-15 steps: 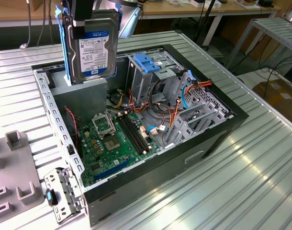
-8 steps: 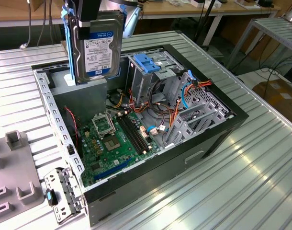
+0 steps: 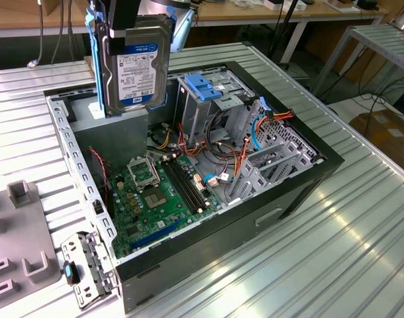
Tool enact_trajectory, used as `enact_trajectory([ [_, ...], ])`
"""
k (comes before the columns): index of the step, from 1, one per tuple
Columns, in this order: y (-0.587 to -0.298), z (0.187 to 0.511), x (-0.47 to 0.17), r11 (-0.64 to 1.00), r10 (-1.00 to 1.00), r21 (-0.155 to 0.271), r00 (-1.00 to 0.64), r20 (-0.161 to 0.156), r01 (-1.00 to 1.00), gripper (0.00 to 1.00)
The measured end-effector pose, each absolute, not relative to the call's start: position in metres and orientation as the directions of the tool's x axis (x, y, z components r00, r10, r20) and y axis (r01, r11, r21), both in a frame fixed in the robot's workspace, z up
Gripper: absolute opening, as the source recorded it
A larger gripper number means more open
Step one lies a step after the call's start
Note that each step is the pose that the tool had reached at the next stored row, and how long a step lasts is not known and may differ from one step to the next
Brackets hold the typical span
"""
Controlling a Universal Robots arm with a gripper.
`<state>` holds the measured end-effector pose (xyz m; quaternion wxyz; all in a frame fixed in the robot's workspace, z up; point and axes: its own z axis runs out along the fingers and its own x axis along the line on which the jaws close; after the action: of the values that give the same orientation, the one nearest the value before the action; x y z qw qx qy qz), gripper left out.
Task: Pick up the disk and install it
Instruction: 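Insert the disk into the insertion slot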
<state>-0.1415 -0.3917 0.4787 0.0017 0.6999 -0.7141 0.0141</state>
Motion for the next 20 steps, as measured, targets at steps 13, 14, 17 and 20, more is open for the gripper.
enact_trajectory([
  [13, -0.406, 0.479, -0.142, 0.020, -1.000, -0.018, -0.020, 0.022, -1.000, 0.37],
  [14, -0.410, 0.479, -0.142, 0.020, -1.000, -0.018, -0.020, 0.022, -1.000, 0.37],
  [17, -0.417, 0.479, -0.142, 0.020, -1.000, -0.018, -0.020, 0.022, -1.000, 0.37],
  [20, -0.422, 0.479, -0.142, 0.020, -1.000, -0.018, -0.020, 0.022, -1.000, 0.37],
])
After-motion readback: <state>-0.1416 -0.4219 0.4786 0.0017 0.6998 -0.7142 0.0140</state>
